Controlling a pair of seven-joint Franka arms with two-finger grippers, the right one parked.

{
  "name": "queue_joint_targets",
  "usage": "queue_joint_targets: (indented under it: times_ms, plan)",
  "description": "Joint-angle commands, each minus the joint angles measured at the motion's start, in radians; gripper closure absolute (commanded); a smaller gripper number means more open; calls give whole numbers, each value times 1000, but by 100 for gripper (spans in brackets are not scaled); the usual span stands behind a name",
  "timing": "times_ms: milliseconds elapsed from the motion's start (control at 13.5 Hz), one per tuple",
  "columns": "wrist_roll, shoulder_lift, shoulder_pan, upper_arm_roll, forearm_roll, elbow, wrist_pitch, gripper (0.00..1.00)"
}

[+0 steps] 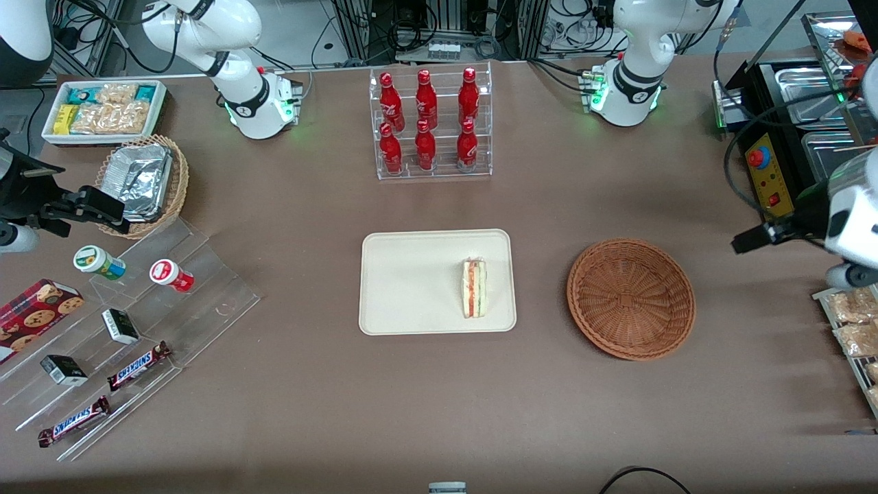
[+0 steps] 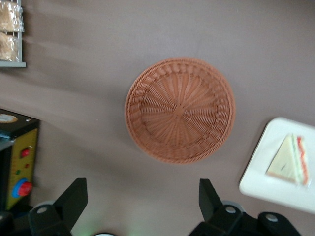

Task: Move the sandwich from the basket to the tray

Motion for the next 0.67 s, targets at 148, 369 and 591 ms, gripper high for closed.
queue_joint_targets:
  times_ms: [148, 369, 591]
  plan:
    - [198, -59, 27, -16, -1, -20, -61, 0]
    - [198, -57, 27, -16, 1, -66, -52, 0]
    - [203, -47, 27, -16, 1, -72, -49, 0]
